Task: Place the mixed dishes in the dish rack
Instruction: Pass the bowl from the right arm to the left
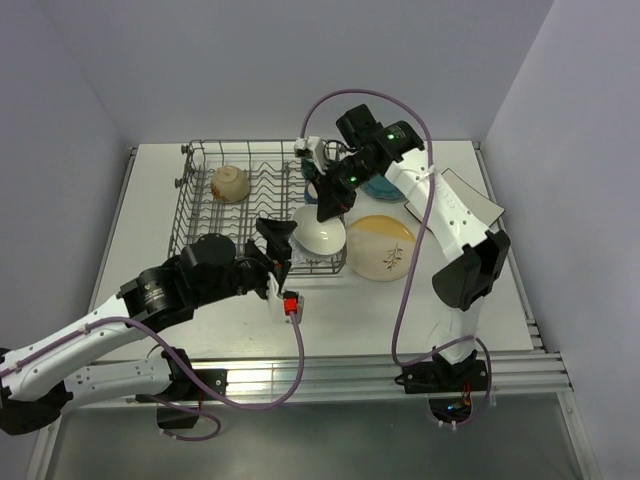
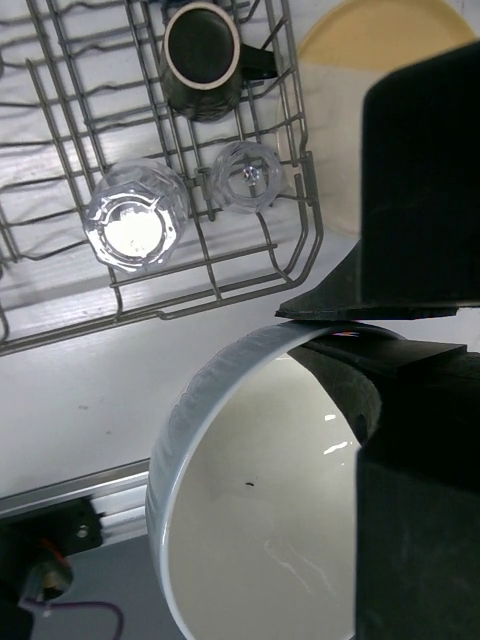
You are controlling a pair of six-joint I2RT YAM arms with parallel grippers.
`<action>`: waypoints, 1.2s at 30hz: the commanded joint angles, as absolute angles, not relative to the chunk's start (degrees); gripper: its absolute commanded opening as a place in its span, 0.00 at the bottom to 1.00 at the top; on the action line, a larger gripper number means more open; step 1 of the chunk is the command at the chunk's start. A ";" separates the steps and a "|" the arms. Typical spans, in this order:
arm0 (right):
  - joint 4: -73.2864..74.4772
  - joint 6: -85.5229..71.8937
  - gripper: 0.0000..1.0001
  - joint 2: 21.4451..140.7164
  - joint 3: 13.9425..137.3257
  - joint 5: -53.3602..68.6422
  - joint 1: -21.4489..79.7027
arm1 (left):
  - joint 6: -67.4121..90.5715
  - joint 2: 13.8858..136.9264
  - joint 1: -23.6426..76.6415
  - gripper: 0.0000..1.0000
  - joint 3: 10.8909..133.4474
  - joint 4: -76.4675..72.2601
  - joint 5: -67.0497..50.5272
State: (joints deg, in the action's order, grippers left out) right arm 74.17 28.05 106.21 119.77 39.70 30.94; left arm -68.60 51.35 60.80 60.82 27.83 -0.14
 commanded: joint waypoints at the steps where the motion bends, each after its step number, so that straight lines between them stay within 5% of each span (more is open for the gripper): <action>1: 82.79 32.96 0.00 107.49 122.79 41.40 32.60 | -72.69 51.94 63.45 0.99 62.22 28.04 3.69; 36: 82.79 30.33 0.00 102.48 111.80 57.03 37.79 | -75.94 59.41 70.31 0.99 63.72 36.47 7.91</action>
State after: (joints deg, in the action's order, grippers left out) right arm 77.19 32.36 105.25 112.09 51.70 37.06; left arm -74.30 58.81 69.41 61.43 36.95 6.24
